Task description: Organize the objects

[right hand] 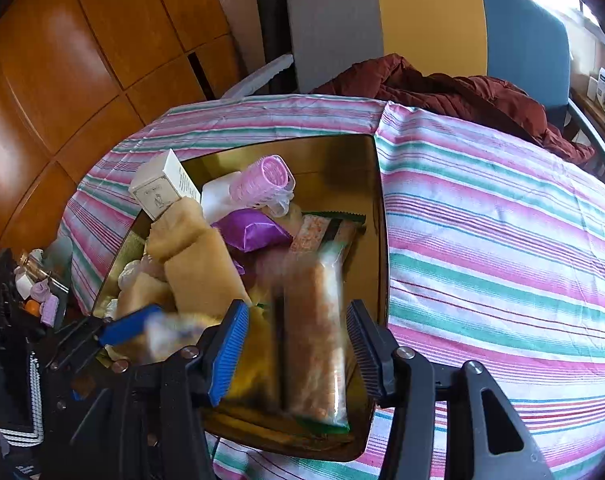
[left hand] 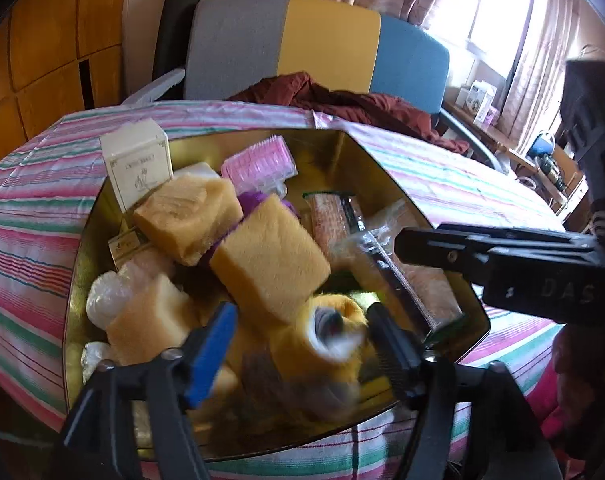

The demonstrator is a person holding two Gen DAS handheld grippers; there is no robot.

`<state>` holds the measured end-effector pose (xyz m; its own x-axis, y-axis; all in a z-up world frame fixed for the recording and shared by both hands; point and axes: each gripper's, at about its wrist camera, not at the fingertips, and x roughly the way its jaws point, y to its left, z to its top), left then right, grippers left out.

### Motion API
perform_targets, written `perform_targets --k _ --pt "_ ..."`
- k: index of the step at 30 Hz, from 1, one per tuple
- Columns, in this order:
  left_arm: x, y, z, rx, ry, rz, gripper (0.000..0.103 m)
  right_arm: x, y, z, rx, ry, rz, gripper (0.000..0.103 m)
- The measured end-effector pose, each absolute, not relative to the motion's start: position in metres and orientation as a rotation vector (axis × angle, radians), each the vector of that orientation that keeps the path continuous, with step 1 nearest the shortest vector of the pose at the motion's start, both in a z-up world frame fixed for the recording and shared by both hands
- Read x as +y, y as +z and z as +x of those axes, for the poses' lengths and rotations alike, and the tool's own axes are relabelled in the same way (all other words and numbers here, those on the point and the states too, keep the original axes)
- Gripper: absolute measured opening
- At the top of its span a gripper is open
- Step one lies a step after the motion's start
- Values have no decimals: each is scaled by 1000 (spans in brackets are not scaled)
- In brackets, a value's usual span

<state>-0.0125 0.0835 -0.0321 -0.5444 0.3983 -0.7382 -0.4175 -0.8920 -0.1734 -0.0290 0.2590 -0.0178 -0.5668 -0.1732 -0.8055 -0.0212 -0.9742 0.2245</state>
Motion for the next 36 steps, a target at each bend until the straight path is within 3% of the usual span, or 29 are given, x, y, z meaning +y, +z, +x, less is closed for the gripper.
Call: perform_targets --k 14,23,28,36 --pt "53 -11 -14 5 2558 -1087 76 254 -22 -23 -321 -2702 1433 54" --pt "50 4 -7 72 2656 -1033 85 248 -22 -13 -262 -2778 1432 55" --pt "52 7 -2 74 2674 -1021 102 245 -15 0 -191 -2914 1370 55" --pt "57 6 1 85 2668 -1074 103 244 -11 12 -151 -3019 1321 55"
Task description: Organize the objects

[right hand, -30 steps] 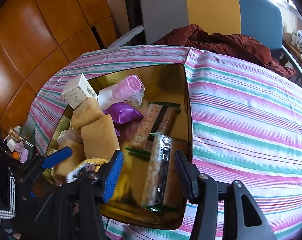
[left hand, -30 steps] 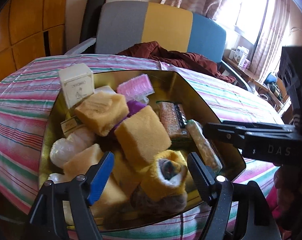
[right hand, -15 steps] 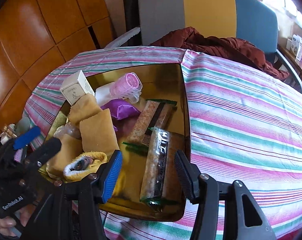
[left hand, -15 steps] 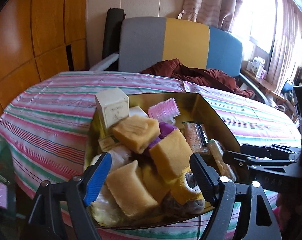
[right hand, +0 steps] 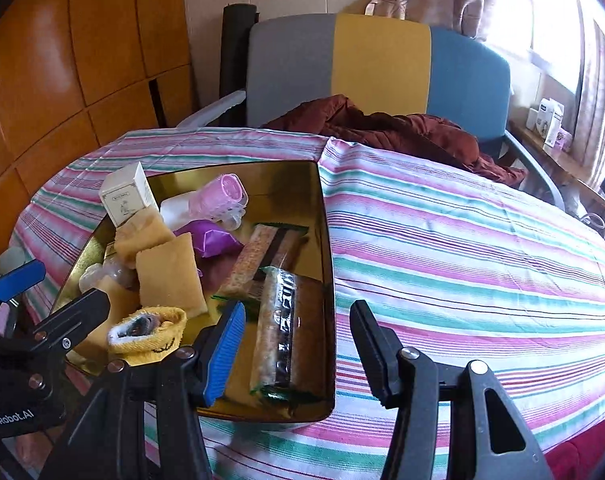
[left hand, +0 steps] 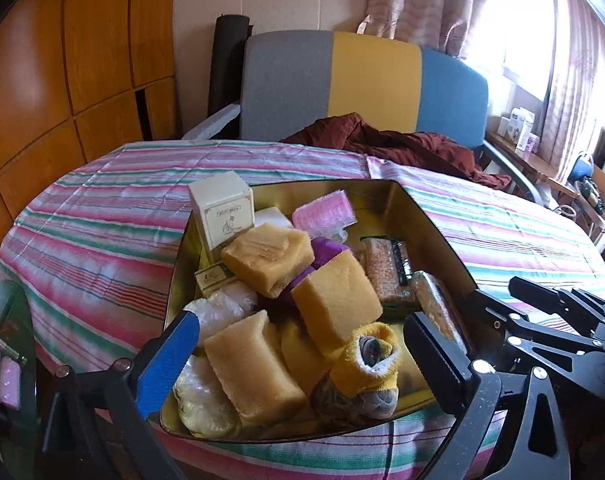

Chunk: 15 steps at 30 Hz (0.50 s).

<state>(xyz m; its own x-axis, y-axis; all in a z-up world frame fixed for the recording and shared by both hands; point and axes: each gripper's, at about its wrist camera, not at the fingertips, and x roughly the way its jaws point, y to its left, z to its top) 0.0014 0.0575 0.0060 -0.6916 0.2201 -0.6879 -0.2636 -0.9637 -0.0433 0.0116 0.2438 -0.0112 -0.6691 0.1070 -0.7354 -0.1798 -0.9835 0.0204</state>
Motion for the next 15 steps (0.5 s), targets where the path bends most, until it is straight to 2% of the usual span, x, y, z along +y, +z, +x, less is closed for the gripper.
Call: perform_targets --k 15 --pt "51 12 2 98 2779 -1056 103 238 -4 15 106 2736 -1148 55"
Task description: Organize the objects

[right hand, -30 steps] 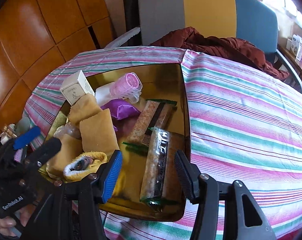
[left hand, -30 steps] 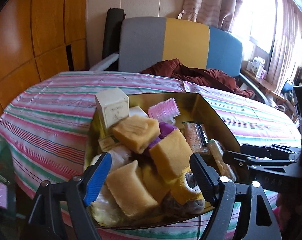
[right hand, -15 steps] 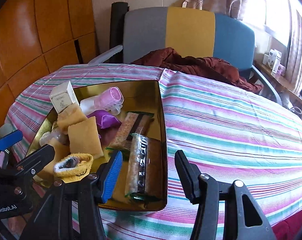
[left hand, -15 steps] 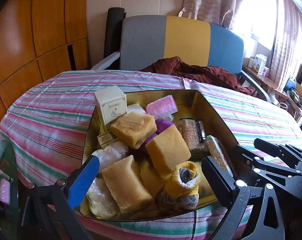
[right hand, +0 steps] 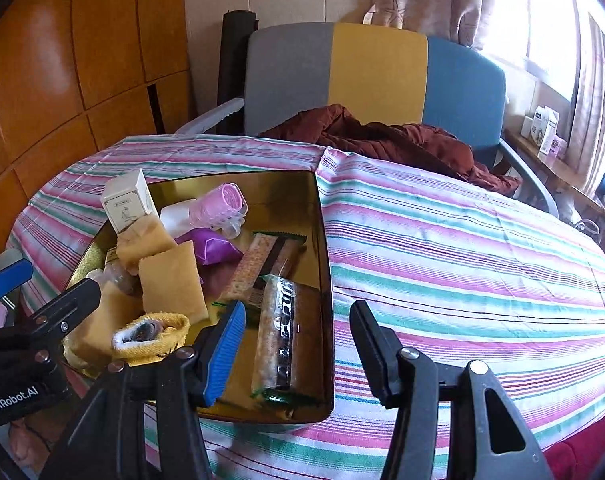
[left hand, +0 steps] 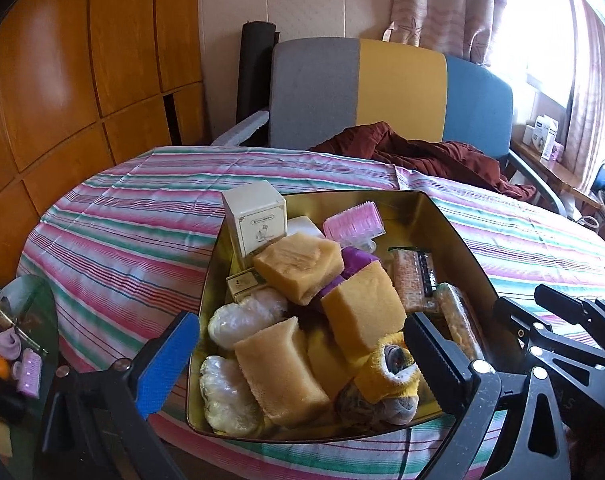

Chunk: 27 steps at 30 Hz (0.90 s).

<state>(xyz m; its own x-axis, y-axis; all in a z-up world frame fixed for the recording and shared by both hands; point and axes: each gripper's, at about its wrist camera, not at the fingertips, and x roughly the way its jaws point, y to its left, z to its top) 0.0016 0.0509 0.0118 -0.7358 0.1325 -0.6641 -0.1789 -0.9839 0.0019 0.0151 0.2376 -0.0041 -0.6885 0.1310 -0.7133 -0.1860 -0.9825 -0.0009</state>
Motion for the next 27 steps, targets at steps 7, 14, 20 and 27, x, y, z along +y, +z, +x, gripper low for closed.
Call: perform_targets --k 7,14,20,27 --pt "50 13 1 100 2789 -1052 103 236 -3 16 99 2737 -1148 55" --pt "49 12 2 97 2784 -1057 103 234 -4 17 90 2739 -1148 55" --pt "48 12 1 97 2788 -1061 103 235 -4 15 87 2738 -1149 55" --pt "47 12 1 100 2804 -1047 103 238 -2 16 86 2743 -1132 55"
